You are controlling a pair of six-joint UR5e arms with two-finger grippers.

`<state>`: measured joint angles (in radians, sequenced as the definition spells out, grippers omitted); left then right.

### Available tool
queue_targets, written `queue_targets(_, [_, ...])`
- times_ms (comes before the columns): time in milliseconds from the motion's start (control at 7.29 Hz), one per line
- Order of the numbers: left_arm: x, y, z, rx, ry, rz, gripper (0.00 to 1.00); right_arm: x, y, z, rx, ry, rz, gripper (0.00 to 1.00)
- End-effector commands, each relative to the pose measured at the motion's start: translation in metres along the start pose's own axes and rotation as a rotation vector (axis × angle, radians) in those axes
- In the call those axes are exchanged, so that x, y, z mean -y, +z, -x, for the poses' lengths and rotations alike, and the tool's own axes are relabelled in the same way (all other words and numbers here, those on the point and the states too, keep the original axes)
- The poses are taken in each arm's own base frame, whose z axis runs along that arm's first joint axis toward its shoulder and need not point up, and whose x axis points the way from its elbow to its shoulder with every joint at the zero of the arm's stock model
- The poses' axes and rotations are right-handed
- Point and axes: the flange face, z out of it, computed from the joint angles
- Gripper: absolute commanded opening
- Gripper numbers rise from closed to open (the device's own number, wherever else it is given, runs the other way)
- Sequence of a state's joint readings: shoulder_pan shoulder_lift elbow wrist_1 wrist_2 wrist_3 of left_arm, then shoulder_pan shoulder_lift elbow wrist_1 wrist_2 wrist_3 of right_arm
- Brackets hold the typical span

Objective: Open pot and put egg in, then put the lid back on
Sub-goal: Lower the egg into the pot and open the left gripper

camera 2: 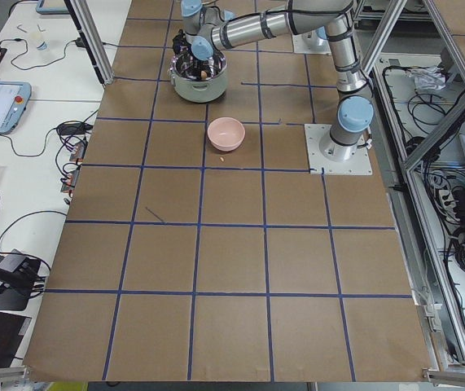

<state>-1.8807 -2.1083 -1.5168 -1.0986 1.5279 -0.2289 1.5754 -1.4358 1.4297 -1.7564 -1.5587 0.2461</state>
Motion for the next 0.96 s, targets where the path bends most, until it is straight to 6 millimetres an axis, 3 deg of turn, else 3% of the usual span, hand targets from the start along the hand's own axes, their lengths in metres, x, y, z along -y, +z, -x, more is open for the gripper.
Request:
queue_targets(0, [-0.002, -0.016, 0.000, -0.007, 0.007, -0.023, 1.00, 0.000, 0.000, 0.000, -0.002, 0.001, 0.003, 0.55])
queue_targets(274, [-0.011, -0.050, 0.001, -0.003, 0.018, -0.050, 1.00, -0.008, -0.009, 0.007, 0.004, -0.013, -0.008, 0.54])
queue_targets(685, [-0.059, -0.142, 0.014, -0.002, 0.073, -0.049, 1.00, -0.010, -0.007, 0.013, 0.006, -0.008, -0.006, 0.53])
queue_targets(823, [-0.077, -0.168, 0.027, 0.004, 0.057, -0.031, 1.00, -0.018, -0.004, 0.031, 0.013, -0.027, -0.007, 0.53])
